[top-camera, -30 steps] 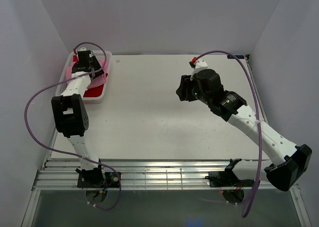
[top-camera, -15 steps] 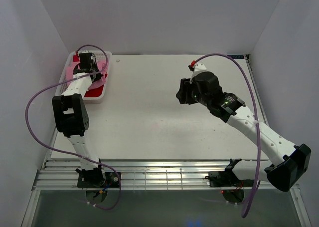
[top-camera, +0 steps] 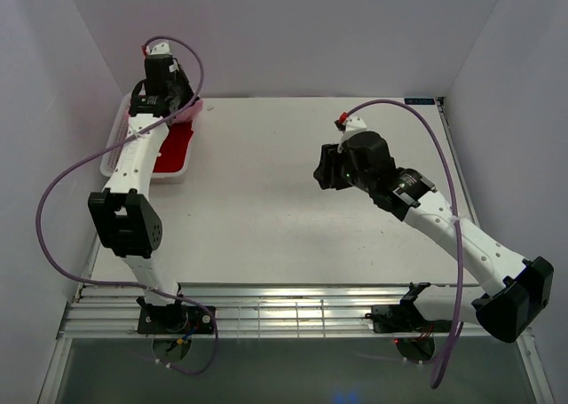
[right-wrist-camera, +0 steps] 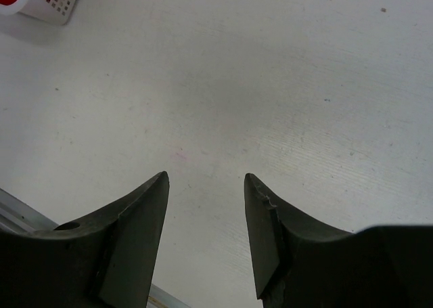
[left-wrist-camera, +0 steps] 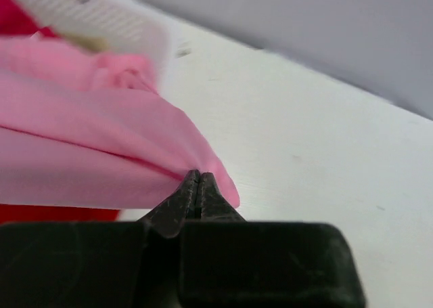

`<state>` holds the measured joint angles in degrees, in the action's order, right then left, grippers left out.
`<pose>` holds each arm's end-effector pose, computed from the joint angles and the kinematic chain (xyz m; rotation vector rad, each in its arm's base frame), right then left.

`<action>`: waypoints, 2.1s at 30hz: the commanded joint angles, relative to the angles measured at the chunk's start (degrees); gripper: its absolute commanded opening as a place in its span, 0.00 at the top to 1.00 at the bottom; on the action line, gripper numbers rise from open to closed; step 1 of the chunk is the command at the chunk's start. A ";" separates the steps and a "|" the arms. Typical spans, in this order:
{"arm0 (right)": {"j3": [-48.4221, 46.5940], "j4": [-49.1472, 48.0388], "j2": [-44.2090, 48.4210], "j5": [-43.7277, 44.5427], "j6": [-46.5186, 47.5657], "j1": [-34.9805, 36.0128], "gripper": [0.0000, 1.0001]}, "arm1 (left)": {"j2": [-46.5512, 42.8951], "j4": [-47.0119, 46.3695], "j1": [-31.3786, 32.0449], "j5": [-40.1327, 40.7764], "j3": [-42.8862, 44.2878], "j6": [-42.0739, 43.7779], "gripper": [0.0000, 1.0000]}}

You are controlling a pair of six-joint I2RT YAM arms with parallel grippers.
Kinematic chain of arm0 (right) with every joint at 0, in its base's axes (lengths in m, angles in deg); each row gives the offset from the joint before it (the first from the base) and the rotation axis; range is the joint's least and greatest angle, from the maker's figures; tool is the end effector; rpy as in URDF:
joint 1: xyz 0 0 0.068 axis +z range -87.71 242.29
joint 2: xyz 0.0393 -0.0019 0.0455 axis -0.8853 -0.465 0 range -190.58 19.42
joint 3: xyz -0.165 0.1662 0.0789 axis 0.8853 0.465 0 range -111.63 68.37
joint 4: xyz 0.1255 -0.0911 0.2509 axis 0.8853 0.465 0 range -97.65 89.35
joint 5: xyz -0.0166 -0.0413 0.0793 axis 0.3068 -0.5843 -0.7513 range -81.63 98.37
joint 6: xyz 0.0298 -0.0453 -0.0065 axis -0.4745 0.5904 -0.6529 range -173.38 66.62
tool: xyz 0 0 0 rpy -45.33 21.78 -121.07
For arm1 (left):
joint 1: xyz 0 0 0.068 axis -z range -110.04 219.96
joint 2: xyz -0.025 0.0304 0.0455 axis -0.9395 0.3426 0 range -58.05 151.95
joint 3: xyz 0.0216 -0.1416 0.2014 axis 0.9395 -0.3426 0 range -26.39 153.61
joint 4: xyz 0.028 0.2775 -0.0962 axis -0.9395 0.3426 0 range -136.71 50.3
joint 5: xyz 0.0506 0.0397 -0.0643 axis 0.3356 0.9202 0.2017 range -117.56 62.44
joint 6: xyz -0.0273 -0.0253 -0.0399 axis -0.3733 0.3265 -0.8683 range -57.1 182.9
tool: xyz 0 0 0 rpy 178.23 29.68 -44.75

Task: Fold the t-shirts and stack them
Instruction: Grab crumpled tshirt from bin with the left arm, then move the tshirt to the center of the board, then flatten out the tshirt

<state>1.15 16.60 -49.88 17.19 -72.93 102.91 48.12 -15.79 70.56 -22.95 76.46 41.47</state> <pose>0.2446 0.2023 0.3364 -0.2798 2.0429 0.5035 0.4610 -0.0019 0.3230 -0.4373 2.1247 -0.1336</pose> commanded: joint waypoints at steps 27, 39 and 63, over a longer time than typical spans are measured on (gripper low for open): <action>3.24 -0.87 -0.40 7.70 -3.39 -0.10 0.18 | -15.55 -9.99 20.58 -22.90 -41.22 -3.18 0.60; 10.18 -4.39 -12.61 12.18 -3.56 -1.68 0.25 | -12.04 -12.72 25.06 -16.20 -33.79 -6.08 0.54; 4.47 -16.78 -29.40 -7.48 4.61 -16.19 0.33 | 12.04 -5.26 29.19 -7.86 -6.35 -3.18 0.35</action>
<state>7.99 3.68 -78.68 15.46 -69.48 86.70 61.21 -24.47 98.98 -34.58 67.58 36.20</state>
